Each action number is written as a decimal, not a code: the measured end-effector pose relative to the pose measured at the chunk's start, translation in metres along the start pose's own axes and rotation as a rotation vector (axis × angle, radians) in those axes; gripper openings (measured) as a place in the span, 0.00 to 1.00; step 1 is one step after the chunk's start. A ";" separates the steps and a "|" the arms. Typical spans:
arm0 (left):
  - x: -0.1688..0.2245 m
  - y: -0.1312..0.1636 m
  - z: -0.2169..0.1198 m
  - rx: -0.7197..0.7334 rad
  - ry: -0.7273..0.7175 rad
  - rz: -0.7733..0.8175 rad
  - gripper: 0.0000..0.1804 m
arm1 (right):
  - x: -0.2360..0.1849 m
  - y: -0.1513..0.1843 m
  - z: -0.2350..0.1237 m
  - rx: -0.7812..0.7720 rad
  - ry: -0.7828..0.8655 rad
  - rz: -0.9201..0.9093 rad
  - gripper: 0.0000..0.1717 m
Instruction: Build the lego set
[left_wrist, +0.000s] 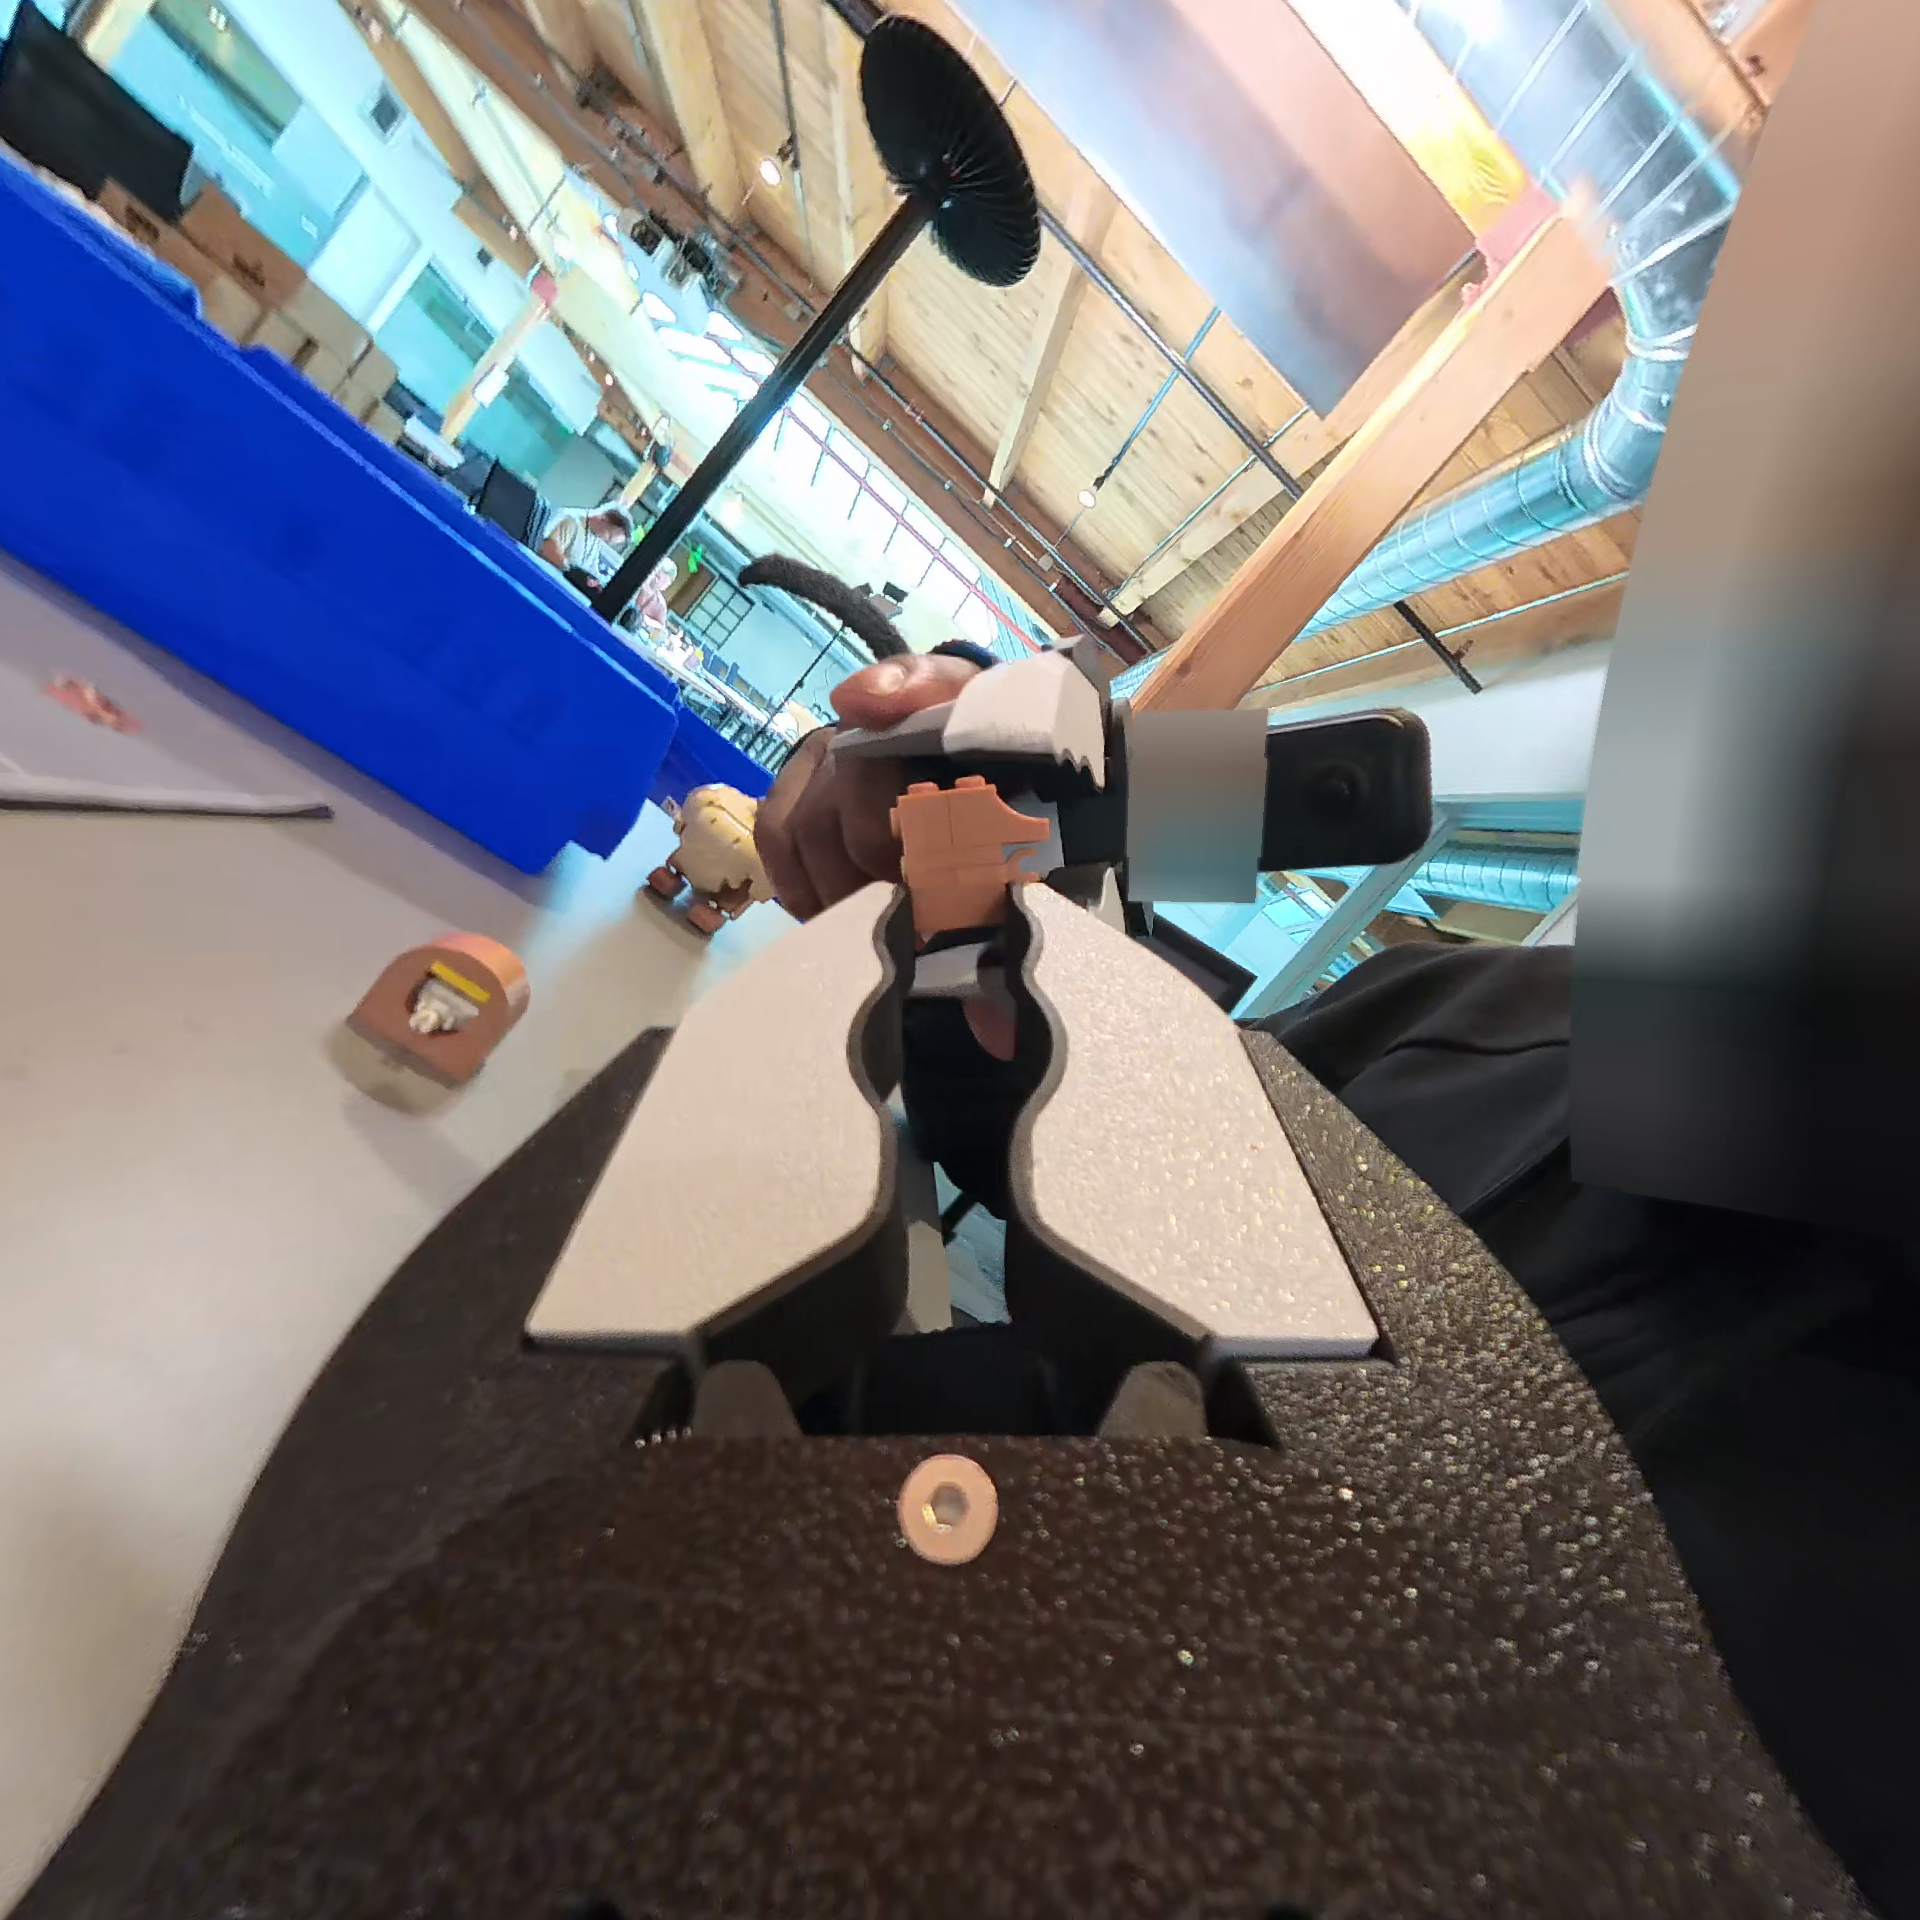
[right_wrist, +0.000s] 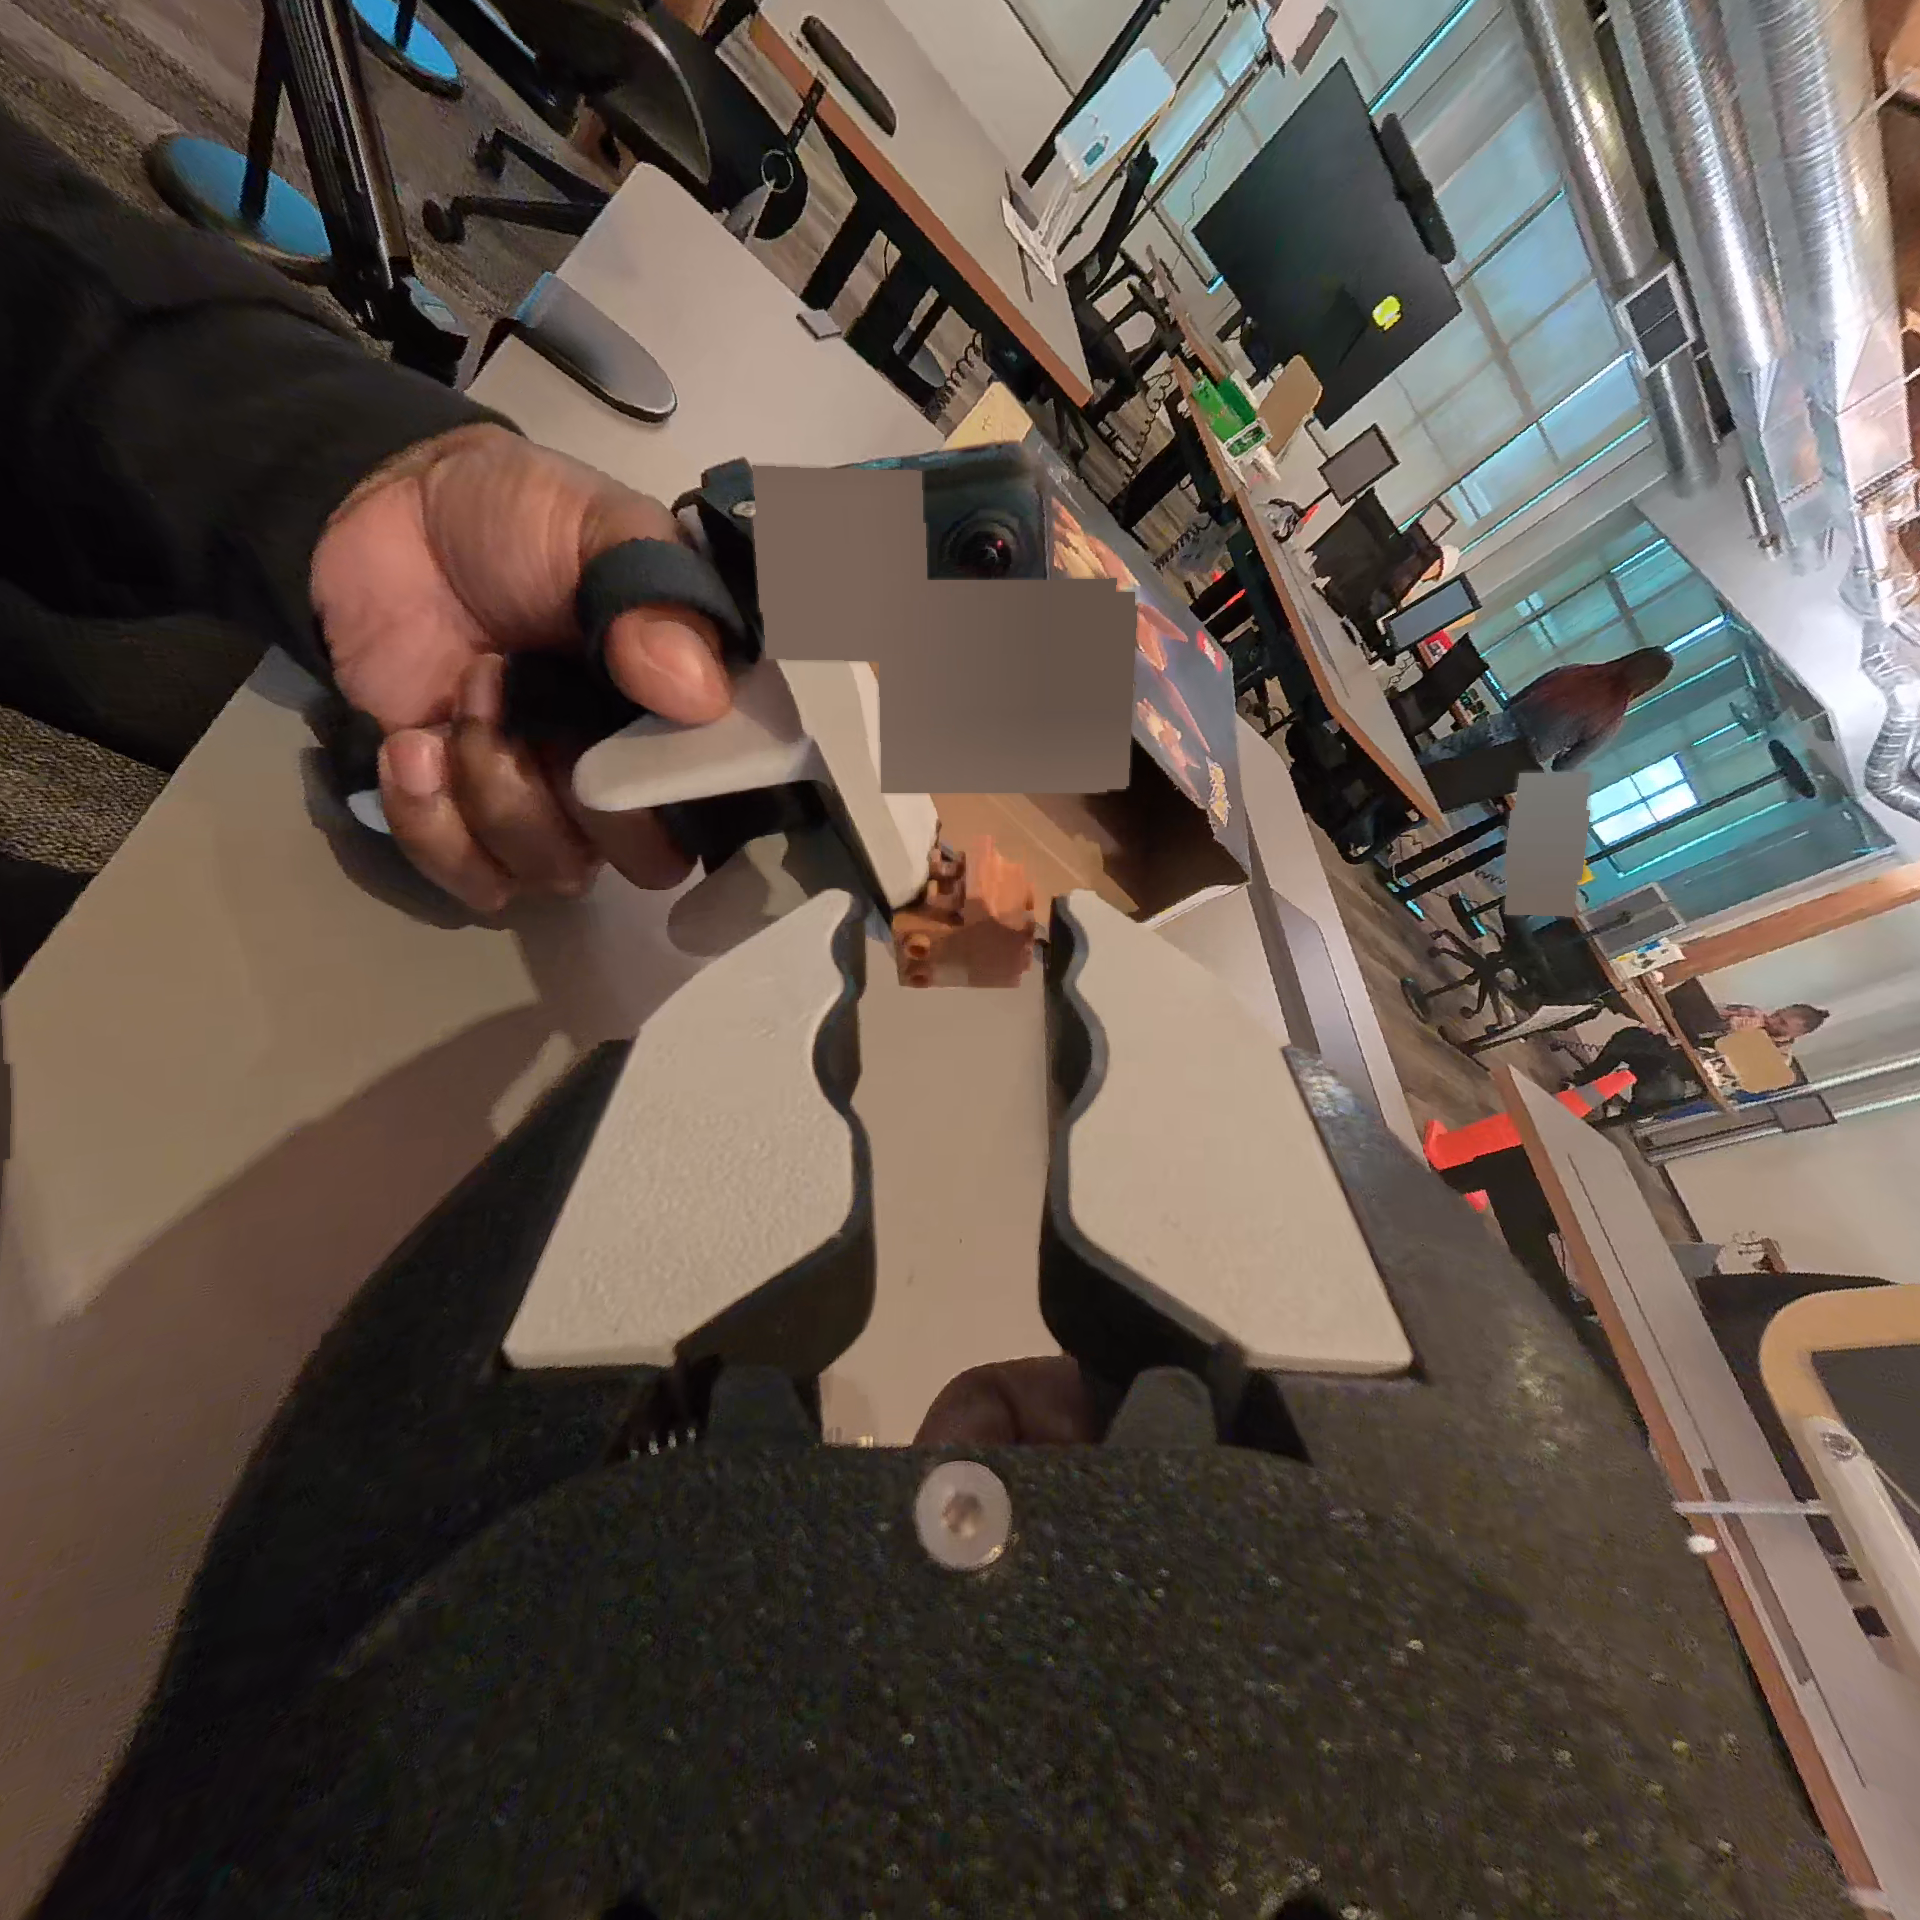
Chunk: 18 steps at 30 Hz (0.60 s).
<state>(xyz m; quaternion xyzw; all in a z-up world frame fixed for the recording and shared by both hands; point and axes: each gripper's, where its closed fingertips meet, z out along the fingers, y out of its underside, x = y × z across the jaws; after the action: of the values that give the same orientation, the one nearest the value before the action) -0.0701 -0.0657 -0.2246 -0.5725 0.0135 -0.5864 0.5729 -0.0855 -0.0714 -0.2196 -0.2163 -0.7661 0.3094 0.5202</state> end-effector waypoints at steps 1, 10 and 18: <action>-0.001 0.001 0.000 -0.004 -0.002 -0.013 0.09 | 0.001 0.001 0.001 -0.002 0.012 -0.003 0.17; -0.004 0.002 0.001 -0.006 -0.006 -0.054 0.09 | 0.000 0.006 0.001 0.017 -0.001 0.053 0.15; -0.005 0.002 0.000 -0.004 -0.007 -0.057 0.09 | 0.000 0.006 0.002 0.021 0.001 0.063 0.15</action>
<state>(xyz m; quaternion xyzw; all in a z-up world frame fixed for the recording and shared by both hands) -0.0700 -0.0632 -0.2289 -0.5760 -0.0038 -0.6004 0.5548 -0.0871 -0.0679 -0.2245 -0.2349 -0.7554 0.3335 0.5128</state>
